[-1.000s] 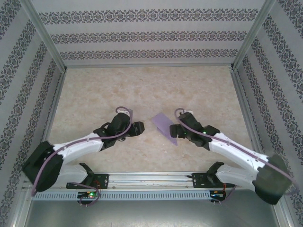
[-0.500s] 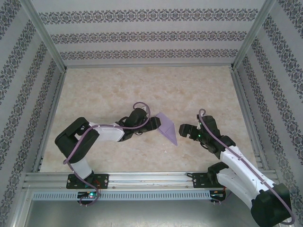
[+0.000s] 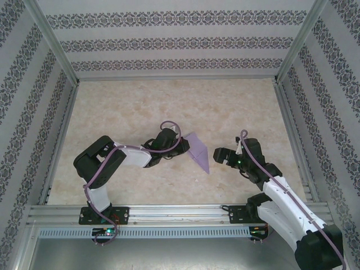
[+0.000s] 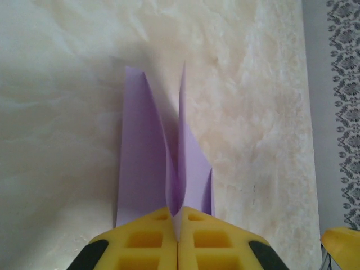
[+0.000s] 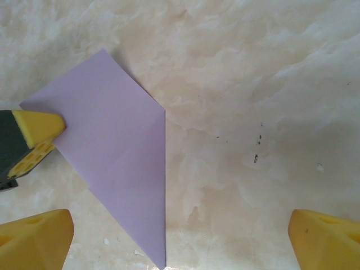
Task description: Fold a paper plane with a square sheet of paper (fold left side to right side)
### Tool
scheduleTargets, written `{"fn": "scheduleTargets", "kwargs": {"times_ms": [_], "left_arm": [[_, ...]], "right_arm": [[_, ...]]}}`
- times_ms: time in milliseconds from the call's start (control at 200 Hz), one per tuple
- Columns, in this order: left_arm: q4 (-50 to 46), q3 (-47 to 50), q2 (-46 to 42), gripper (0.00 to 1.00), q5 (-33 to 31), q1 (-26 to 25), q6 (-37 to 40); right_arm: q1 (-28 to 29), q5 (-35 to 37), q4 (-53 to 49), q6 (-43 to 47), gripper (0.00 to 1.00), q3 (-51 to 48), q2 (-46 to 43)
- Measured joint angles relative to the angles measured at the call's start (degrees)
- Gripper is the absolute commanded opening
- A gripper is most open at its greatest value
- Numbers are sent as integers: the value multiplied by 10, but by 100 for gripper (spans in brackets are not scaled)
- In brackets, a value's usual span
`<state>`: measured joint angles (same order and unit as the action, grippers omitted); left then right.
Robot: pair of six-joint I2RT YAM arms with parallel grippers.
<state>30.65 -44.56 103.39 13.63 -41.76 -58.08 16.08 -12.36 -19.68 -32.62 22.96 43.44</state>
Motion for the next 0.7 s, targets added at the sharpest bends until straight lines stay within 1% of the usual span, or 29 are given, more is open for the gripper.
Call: {"fn": "scheduleTargets", "kwargs": {"times_ms": [135, 235, 335, 490, 595, 700], "left_arm": [[-4, 36, -41, 0, 19, 7, 28], [-16, 59, -95, 0, 38, 15, 63], [-33, 78, -151, 0, 60, 26, 101], [-63, 96, -213, 0, 109, 45, 168], [-78, 104, -233, 0, 146, 50, 205], [-84, 112, -243, 0, 179, 52, 233]], "right_arm": [[-37, -61, 22, 3, 98, -3, -2], [-59, -110, 49, 4, 98, -3, 5], [-70, -157, 85, 5, 98, -5, 24], [-70, -255, 166, 14, 98, -10, 87], [-65, -316, 210, 31, 94, -10, 139], [-47, -356, 243, 48, 91, -10, 192]]}}
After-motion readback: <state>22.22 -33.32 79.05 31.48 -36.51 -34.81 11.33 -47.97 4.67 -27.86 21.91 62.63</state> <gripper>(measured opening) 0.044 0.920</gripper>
